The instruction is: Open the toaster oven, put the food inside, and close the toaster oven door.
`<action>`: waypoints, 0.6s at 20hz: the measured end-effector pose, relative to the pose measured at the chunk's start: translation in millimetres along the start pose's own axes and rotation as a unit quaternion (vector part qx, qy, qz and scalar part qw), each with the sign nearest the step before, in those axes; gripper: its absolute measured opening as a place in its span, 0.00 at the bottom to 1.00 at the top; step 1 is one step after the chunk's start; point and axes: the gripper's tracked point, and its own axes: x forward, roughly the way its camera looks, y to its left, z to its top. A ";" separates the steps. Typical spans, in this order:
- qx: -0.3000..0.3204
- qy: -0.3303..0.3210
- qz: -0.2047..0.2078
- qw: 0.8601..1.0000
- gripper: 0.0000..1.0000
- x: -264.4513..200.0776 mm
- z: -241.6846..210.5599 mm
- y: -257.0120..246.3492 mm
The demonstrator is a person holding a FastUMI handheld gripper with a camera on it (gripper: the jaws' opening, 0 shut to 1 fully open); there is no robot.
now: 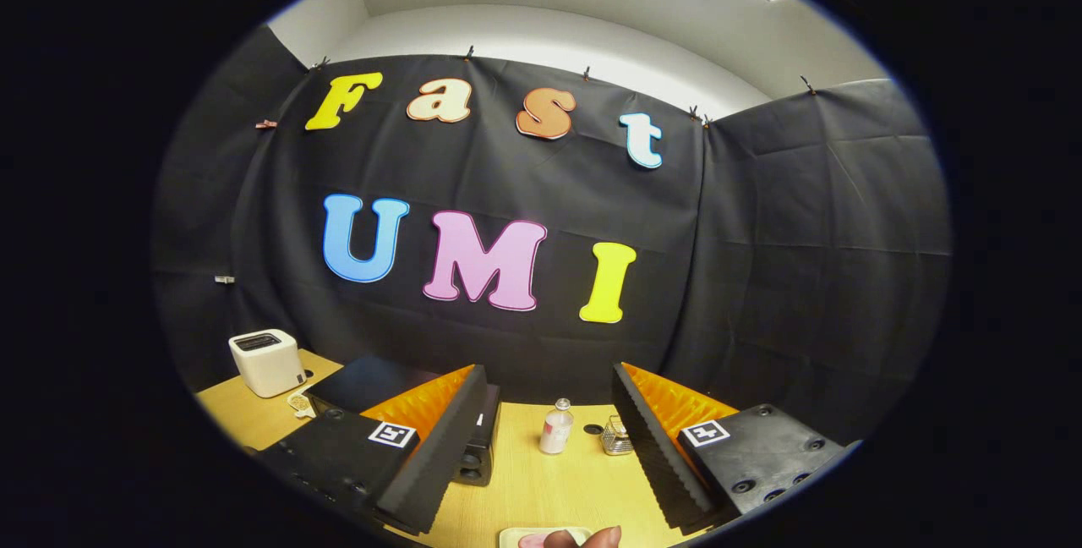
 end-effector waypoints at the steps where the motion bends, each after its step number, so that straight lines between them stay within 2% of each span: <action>1: 0.003 -0.002 0.000 1.000 0.98 0.2 1.7 1.1; 4: 0.007 -0.010 0.002 1.000 0.98 2.7 5.1 17.6; 12: 0.004 -0.051 0.037 0.998 0.98 15.3 15.7 129.8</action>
